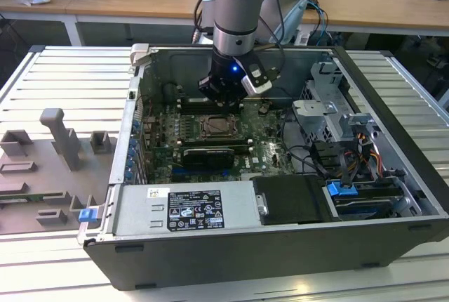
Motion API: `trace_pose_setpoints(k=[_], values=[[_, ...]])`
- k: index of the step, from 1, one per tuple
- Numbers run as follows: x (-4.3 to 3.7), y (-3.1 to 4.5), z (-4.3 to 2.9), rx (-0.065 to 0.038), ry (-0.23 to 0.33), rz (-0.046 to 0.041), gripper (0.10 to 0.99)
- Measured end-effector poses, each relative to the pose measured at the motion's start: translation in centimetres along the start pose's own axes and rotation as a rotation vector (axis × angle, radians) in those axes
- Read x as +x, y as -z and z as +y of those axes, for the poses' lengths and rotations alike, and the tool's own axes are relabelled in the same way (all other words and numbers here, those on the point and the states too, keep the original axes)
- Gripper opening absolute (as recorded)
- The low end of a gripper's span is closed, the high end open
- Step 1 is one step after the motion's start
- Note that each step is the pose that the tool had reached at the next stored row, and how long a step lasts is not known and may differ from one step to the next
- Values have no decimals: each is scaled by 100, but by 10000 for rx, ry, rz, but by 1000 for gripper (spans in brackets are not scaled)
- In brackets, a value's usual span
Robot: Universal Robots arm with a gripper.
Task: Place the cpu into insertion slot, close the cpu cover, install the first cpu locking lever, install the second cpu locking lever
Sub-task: 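Install the first cpu locking lever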
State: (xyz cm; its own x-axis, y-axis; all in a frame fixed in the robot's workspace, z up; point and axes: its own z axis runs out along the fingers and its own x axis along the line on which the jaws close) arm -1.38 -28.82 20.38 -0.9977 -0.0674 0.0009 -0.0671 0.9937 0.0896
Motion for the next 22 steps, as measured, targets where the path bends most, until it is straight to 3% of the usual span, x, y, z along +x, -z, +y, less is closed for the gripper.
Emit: trace_pose_setpoints(k=[6,15,21,22], values=[[0,-13,-5,4,-8,1,106],[-2,4,-2,-90,-8,-7,106],[-1,-29,-7,-92,-7,-5,106],[-1,-29,-7,-132,-6,-5,106]])
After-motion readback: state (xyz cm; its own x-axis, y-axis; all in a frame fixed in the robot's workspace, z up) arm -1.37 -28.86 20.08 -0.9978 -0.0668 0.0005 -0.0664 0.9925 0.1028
